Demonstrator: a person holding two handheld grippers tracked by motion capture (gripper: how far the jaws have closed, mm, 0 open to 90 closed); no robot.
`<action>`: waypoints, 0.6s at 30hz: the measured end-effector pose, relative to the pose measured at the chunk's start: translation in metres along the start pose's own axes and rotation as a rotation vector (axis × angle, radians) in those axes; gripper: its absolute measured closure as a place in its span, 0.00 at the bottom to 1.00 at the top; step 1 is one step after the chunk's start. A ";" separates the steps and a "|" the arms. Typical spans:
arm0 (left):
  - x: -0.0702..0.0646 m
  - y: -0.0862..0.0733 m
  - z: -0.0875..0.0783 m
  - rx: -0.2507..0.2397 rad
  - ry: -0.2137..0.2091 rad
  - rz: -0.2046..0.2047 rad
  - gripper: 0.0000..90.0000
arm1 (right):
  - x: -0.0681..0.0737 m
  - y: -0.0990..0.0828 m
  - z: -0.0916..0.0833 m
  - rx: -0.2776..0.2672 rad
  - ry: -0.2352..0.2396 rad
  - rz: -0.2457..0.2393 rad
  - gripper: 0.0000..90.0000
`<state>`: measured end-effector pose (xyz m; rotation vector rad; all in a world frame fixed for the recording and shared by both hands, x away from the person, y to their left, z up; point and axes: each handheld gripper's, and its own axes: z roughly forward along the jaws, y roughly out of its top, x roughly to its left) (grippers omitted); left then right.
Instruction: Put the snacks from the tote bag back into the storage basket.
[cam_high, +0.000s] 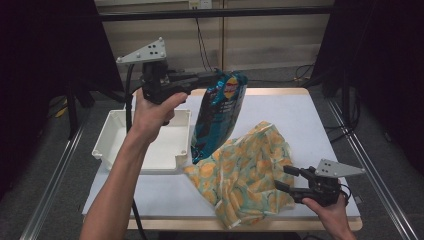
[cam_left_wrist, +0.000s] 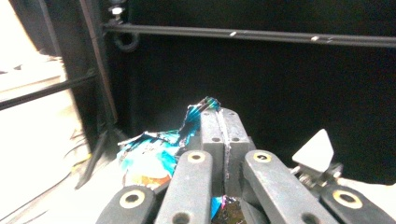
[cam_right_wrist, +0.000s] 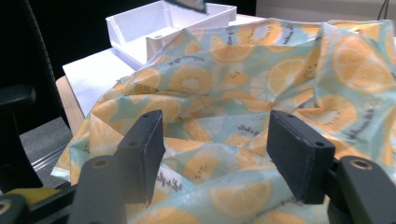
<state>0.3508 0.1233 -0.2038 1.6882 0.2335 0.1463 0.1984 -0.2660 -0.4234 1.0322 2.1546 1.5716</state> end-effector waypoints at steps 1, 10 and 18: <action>0.002 -0.001 -0.004 0.001 0.011 -0.003 1.00 | 0.000 -0.001 -0.002 -0.003 -0.001 0.001 0.40; 0.013 -0.007 -0.035 0.022 0.091 -0.005 1.00 | -0.002 -0.005 -0.009 -0.030 -0.022 0.018 0.39; 0.023 -0.021 -0.059 0.005 0.156 -0.041 1.00 | -0.005 -0.008 -0.008 -0.030 -0.021 0.022 0.38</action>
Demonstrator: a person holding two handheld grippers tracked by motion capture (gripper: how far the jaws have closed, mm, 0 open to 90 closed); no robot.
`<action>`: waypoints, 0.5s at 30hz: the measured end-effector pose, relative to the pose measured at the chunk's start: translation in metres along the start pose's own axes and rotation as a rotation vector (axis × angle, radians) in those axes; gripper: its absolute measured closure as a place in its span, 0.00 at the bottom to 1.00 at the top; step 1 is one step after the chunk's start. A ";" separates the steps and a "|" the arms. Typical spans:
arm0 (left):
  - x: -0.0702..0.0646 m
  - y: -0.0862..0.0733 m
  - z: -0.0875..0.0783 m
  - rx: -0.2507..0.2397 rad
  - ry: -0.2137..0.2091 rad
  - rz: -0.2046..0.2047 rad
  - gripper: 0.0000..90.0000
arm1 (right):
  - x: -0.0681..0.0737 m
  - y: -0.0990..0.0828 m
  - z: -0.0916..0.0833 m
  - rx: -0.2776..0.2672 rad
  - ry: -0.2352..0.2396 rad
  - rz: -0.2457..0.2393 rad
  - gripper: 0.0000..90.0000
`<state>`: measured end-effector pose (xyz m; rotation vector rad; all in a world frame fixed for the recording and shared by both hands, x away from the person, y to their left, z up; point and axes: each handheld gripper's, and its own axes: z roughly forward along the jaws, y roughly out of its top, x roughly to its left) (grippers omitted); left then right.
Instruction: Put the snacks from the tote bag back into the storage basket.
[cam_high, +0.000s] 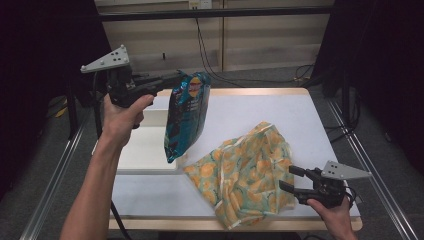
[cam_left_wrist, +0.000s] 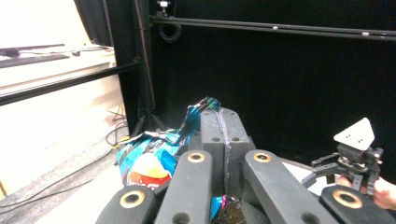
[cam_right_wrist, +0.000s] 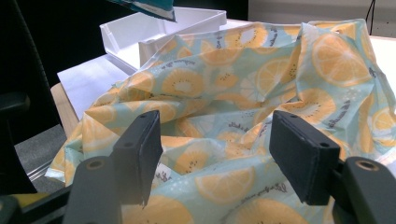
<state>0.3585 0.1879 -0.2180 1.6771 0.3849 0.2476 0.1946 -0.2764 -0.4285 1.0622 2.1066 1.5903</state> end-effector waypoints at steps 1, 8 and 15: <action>0.001 0.000 -0.002 -0.001 0.008 -0.005 1.00 | 0.000 0.000 0.000 0.003 -0.001 -0.002 0.38; 0.010 -0.006 -0.014 -0.002 0.057 -0.029 1.00 | 0.000 -0.002 0.000 0.013 0.001 -0.001 0.36; 0.021 -0.019 -0.032 0.016 0.134 -0.046 1.00 | 0.000 -0.001 0.000 0.005 -0.010 -0.004 0.36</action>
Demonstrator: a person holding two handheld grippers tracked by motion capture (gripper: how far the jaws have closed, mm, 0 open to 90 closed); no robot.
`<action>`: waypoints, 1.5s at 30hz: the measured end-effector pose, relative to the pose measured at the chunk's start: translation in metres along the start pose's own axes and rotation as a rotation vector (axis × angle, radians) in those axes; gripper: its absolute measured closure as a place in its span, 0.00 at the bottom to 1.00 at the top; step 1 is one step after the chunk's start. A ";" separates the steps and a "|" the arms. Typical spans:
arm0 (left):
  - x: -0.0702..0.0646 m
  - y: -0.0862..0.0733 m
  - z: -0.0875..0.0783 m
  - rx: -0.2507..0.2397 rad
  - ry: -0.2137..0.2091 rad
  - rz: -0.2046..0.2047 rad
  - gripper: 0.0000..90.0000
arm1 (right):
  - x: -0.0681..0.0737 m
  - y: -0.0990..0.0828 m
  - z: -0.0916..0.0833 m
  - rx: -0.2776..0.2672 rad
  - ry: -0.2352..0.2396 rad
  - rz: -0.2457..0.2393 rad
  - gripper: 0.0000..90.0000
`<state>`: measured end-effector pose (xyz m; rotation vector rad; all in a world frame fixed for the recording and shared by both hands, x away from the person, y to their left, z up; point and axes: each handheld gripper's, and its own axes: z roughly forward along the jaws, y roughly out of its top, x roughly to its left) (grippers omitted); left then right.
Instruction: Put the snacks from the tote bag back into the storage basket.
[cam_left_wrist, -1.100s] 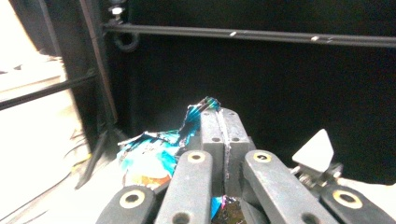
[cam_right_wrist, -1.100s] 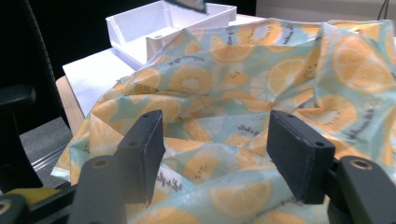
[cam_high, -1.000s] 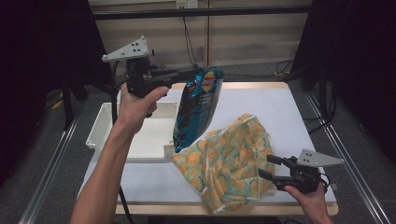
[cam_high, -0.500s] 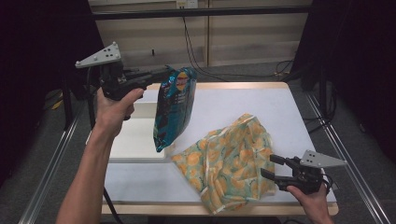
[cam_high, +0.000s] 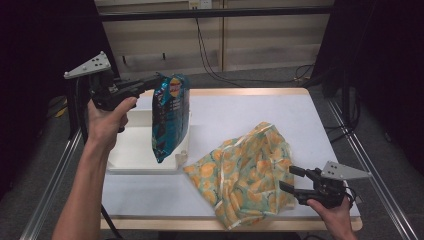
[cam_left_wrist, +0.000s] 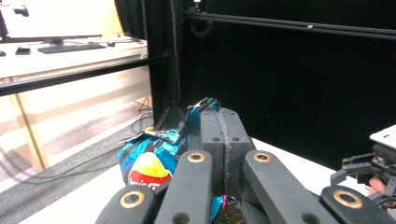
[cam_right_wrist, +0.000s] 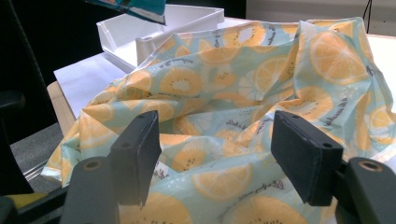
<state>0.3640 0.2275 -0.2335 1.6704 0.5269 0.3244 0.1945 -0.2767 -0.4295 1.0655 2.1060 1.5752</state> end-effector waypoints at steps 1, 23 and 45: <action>0.002 -0.001 -0.002 -0.003 0.004 -0.006 1.00 | 0.000 0.000 0.000 0.002 -0.002 0.002 0.36; 0.043 -0.022 -0.043 -0.014 0.227 -0.065 1.00 | -0.002 -0.002 0.000 0.005 -0.003 0.007 0.36; 0.085 -0.065 -0.019 -0.019 0.367 -0.155 1.00 | -0.004 -0.004 0.002 0.012 0.012 0.014 0.36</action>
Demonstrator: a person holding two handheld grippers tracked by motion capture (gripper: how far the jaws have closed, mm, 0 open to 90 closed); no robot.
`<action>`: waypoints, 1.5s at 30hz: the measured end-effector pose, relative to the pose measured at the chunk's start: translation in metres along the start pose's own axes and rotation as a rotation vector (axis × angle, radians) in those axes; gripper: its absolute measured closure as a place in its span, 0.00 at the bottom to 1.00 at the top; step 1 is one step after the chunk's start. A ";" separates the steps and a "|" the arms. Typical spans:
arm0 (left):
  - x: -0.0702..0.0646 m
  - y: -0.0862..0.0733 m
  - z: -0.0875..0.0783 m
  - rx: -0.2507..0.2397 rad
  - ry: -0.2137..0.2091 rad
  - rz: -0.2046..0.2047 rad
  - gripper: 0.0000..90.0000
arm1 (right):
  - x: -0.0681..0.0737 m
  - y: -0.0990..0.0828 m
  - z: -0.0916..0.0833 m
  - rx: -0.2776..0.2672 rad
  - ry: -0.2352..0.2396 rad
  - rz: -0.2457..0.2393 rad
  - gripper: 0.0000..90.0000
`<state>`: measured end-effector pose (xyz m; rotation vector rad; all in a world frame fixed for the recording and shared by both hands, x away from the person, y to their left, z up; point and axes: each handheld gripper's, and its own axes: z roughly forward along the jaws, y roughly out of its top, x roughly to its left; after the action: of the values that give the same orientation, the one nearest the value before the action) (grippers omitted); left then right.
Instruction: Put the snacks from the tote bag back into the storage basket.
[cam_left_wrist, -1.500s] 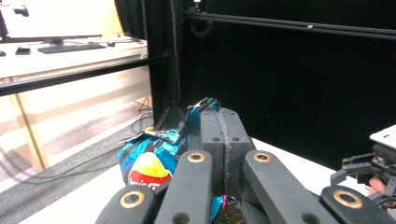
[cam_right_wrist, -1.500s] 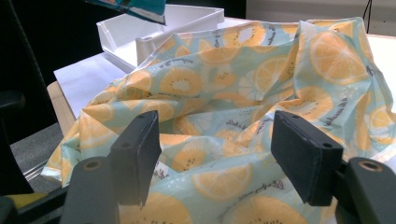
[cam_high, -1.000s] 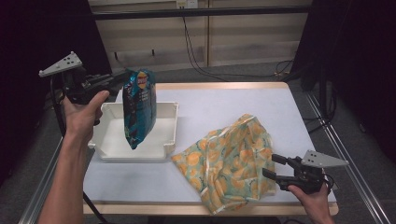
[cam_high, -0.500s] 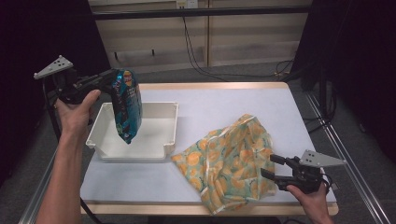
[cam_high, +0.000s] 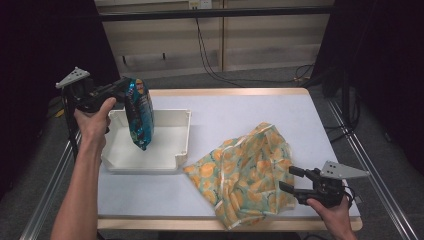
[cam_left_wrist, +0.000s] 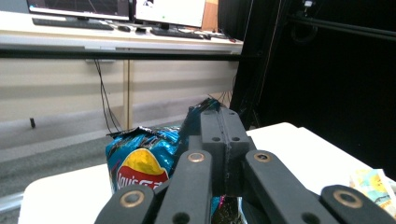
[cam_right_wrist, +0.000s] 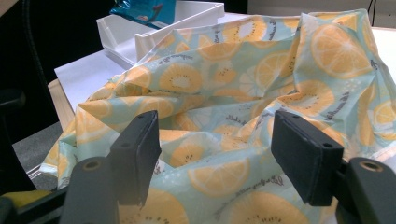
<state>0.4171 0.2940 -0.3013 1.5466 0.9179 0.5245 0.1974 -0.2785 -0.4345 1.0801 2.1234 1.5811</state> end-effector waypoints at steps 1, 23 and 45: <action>0.001 -0.003 0.004 0.004 -0.004 -0.003 1.00 | 0.000 0.000 0.000 0.002 -0.003 0.000 0.36; -0.027 -0.029 0.077 -0.015 -0.143 0.010 1.00 | -0.002 -0.004 -0.001 0.008 0.003 0.004 0.36; -0.045 -0.056 0.130 0.093 -0.172 0.047 0.96 | -0.005 -0.005 0.000 0.014 0.008 0.004 0.36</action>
<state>0.4762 0.1787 -0.3732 1.6728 0.7846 0.3796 0.1984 -0.2825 -0.4399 1.0856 2.1415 1.5770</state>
